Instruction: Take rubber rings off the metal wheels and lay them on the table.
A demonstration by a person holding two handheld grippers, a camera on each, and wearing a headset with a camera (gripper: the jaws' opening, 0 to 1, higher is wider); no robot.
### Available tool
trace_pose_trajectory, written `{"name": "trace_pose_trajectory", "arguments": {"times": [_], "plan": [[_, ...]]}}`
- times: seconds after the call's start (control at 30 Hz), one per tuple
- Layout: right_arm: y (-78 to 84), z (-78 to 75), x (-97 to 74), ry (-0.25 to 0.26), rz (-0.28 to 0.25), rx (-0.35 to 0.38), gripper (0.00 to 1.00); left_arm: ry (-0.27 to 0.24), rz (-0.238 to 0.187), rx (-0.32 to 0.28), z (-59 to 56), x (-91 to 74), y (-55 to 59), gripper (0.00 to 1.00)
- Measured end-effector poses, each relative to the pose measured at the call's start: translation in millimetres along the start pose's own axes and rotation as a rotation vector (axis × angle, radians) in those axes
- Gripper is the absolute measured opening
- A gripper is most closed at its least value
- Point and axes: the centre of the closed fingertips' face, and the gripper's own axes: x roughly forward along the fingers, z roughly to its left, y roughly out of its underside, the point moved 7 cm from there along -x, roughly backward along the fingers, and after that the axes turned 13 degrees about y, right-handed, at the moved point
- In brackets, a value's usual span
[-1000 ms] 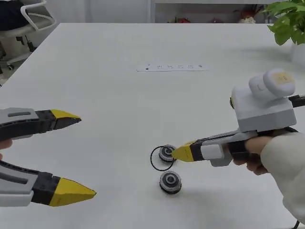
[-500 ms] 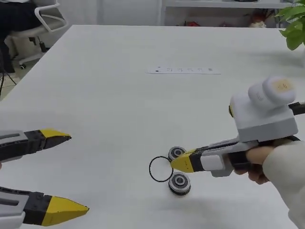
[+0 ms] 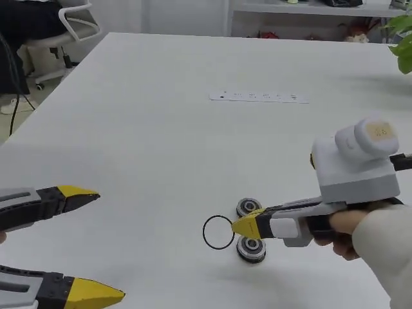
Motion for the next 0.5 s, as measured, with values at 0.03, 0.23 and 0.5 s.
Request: {"name": "trace_pose_trajectory", "arguments": {"times": [0.03,0.23,0.5], "plan": [[2.0,-1.4,1.9,0.005,0.003,0.021,0.00,-0.001,-0.001,0.000,-0.2,-0.7,0.4,0.85],[5.2,-6.4,9.3,0.016,0.002,0.098,0.00,-0.008,-0.012,-0.005,-1.0,-4.4,2.2,0.85],[11.3,-7.3,17.3,0.027,0.010,0.111,0.00,-0.013,-0.018,-0.006,0.0,-8.6,3.6,0.85]]}}
